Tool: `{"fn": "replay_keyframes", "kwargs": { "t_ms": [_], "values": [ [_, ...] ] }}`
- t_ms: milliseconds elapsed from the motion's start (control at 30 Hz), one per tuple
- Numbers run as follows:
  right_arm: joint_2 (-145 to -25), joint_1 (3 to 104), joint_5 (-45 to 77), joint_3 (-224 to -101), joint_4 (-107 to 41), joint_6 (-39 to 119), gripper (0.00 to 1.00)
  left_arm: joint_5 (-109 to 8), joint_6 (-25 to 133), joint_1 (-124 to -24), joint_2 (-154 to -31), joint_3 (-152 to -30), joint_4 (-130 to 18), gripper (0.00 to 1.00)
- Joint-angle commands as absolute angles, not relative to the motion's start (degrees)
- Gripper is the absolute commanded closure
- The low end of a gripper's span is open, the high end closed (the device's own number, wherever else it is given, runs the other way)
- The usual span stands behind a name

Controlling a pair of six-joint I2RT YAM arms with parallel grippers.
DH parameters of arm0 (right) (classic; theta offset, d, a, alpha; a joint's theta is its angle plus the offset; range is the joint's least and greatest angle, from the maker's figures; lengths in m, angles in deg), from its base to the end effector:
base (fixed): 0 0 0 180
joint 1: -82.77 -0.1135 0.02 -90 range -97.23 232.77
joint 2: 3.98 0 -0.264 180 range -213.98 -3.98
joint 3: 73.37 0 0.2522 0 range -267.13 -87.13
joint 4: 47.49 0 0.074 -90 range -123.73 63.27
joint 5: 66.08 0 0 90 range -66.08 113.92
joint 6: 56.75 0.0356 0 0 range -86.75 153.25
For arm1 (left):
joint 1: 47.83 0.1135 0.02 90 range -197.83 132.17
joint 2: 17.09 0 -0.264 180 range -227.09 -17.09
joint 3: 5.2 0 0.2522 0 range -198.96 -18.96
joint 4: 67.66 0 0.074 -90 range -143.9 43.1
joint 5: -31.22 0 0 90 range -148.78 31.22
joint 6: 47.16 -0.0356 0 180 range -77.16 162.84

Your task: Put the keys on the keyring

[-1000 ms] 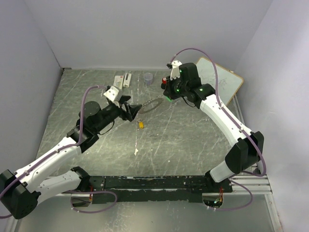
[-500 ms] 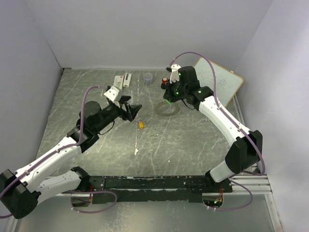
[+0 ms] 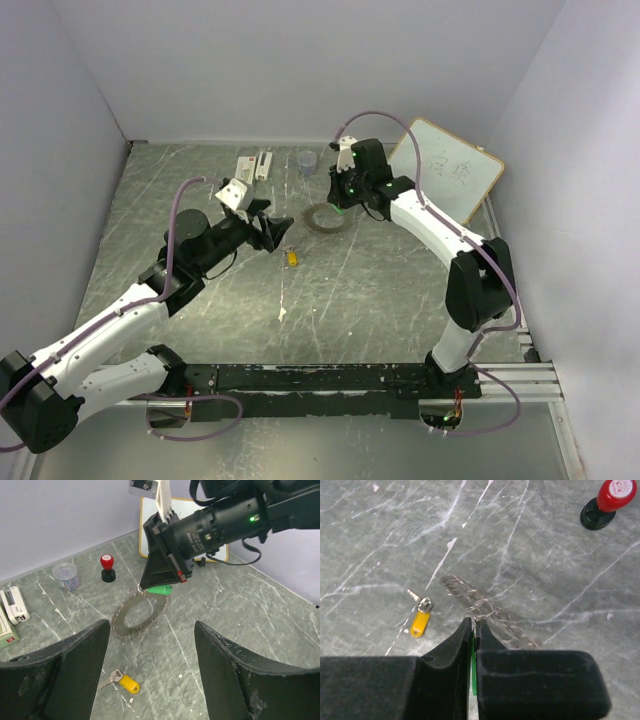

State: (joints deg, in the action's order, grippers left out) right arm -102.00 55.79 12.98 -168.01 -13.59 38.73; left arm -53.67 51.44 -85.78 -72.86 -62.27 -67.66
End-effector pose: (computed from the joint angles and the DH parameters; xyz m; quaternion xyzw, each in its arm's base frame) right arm 0.3492 0.1854 0.2941 -0.2080 0.8684 0.2055 0.4005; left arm 0.1818 -0.1458 0.3400 0.2078 0.6675 -0.3109 0.6439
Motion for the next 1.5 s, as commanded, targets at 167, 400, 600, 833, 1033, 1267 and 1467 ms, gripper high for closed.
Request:
{"fn": "replay_keyframes", "kwargs": {
  "t_ms": [167,400,600,833,1033,1267,1467],
  "values": [
    [-102.9,56.2,13.9,-169.4,-20.7,38.8,1.0,-55.7,50.5,-85.4,-70.6,-62.3,-66.5,0.21],
    [-94.9,56.0,11.5,-159.3,-19.4,40.2,1.0,-54.8,51.1,-85.3,-71.3,-61.4,-67.9,0.21],
    [-90.7,55.5,7.4,-153.4,-14.4,40.3,1.0,-53.9,52.0,-85.4,-72.0,-60.9,-68.9,0.21],
    [-88.5,55.3,7.6,-147.5,-7.7,43.8,1.0,-53.8,52.2,-85.3,-72.4,-60.8,-68.9,0.21],
    [-86.5,55.3,10.9,-144.8,-4.9,47.2,1.0,-52.8,52.9,-85.3,-73.5,-60.4,-70.0,0.22],
    [-86.7,55.3,12.0,-144.8,-2.4,47.9,0.79,-53.0,52.6,-85.4,-73.7,-60.6,-69.6,0.22],
    [-86.8,55.3,13.2,-146.0,-1.4,47.5,0.74,-53.2,52.3,-85.3,-73.6,-60.9,-69.3,0.21]
  ]
}}
